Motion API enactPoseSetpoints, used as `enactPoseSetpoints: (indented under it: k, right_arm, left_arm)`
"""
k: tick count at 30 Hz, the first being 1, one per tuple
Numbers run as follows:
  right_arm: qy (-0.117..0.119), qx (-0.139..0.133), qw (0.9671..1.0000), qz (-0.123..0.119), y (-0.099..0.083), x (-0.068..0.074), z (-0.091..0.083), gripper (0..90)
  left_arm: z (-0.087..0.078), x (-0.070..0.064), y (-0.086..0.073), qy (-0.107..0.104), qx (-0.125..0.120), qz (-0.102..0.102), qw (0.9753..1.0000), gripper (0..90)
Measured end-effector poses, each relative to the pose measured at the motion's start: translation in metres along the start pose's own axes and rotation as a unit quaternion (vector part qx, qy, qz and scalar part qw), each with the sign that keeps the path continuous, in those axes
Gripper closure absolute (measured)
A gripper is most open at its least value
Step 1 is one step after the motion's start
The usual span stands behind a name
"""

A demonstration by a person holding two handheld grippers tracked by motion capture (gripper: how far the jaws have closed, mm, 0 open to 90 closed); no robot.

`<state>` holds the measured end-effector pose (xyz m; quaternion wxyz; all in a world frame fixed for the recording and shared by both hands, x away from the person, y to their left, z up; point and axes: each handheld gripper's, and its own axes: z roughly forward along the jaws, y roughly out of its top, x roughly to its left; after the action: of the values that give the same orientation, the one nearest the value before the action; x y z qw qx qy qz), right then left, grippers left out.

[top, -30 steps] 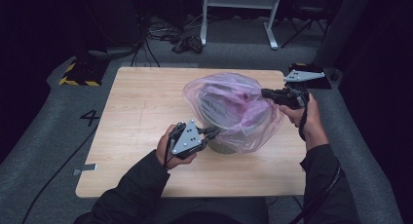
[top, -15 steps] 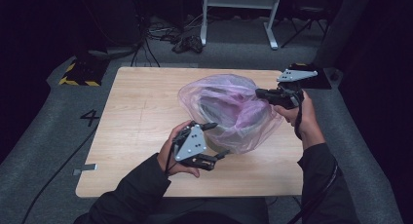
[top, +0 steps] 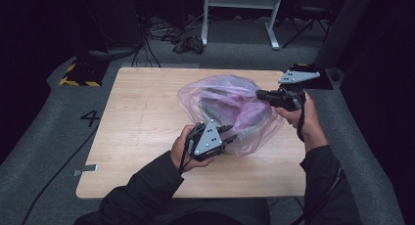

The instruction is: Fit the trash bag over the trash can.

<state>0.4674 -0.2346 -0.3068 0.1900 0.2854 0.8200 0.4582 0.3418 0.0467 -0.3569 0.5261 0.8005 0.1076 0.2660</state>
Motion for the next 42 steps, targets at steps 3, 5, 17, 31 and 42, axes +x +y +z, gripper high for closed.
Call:
enactPoseSetpoints:
  k: [3,5,17,31,42]
  right_arm:
    - [-0.004,0.000,1.0000,0.001,0.000,0.000,0.000,87.6]
    - [-0.004,-0.001,1.0000,0.000,0.000,0.000,0.000,87.6]
    - [-0.061,-0.022,0.9962,0.057,-0.009,-0.024,-0.002,87.8]
    - [-0.092,0.024,0.9899,0.105,-0.035,-0.059,0.044,89.1]
    - [-0.043,0.031,0.9848,0.165,-0.067,-0.071,0.081,89.8]
  left_arm:
    - [-0.001,0.000,-0.002,0.004,0.002,0.017,0.9998,86.0]
    - [-0.003,0.001,-0.004,-0.001,0.002,0.019,0.9998,90.0]
    - [-0.022,0.003,-0.028,-0.040,0.021,0.044,0.9980,90.0]
    - [-0.023,0.016,-0.070,-0.059,0.070,0.019,0.9956,90.0]
    - [-0.015,0.022,-0.099,-0.087,0.090,-0.018,0.9919,90.0]
